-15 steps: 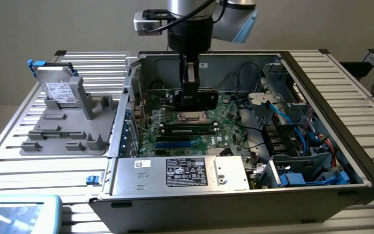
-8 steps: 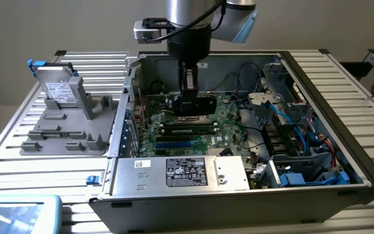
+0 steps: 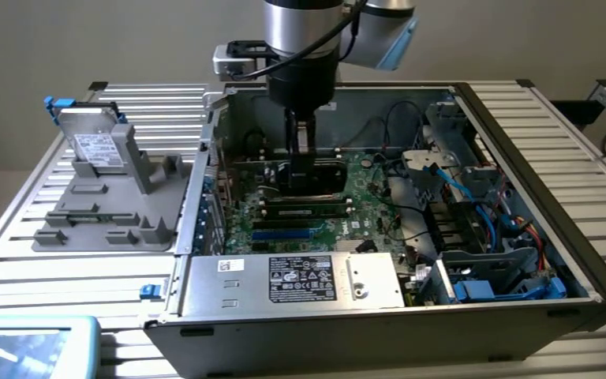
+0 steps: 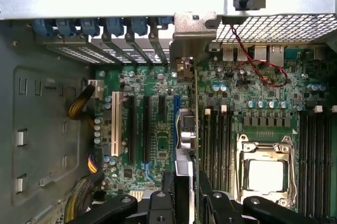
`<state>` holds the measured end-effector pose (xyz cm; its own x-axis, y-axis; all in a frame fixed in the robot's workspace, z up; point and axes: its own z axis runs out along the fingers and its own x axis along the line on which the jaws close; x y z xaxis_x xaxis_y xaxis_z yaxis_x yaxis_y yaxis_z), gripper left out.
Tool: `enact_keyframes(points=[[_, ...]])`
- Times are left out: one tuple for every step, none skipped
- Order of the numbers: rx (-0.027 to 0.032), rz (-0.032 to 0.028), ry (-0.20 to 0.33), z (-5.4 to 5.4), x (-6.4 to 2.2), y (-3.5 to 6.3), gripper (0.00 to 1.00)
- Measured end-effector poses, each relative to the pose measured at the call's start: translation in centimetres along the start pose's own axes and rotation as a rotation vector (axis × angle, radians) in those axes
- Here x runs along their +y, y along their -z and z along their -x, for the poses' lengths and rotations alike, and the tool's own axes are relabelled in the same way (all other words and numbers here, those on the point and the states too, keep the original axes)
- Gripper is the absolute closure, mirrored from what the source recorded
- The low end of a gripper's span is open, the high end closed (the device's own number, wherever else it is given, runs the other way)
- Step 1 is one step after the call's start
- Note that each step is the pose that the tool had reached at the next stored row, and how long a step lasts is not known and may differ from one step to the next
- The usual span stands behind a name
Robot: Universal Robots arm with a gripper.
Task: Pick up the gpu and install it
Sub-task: 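Insert the gpu into the slot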
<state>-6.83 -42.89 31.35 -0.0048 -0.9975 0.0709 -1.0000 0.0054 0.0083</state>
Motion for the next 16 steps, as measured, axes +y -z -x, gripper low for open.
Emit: enact_keyframes(points=[[0.0001,0.0001,-0.001,0.0,0.04,-0.18,0.72],[0.0,0.0001,-0.001,0.0,0.08,-0.36,0.72],[0.0,0.0001,-0.002,0.0,0.11,-0.54,0.72],[0.0001,0.0002,-0.003,0.0,0.16,-0.72,0.72],[-0.0001,0.0002,-0.003,0.1,0.2,-0.91,0.72],[0.0,0.0002,-0.003,0.1,0.22,-1.09,0.72],[0.0,0.0002,-0.003,0.1,0.24,-1.27,0.72],[0.0,0.0002,-0.004,0.1,0.25,-1.45,0.72],[0.0,0.0002,-0.004,0.1,0.26,-1.64,0.72],[0.0001,0.0004,-0.004,0.0,0.27,-1.82,0.72],[0.0,0.0006,-0.004,-0.1,0.29,-2.02,0.72],[0.0,0.0008,-0.004,-0.1,0.33,-2.2,0.72],[-0.0001,0.0008,-0.004,-0.2,0.37,-2.39,0.72],[0.0,0.0009,-0.004,-0.3,0.41,-2.57,0.72],[0.0,0.001,-0.004,-0.3,0.46,-2.76,0.72],[0.0,0.0011,-0.004,-0.4,0.5,-2.94,0.72]])
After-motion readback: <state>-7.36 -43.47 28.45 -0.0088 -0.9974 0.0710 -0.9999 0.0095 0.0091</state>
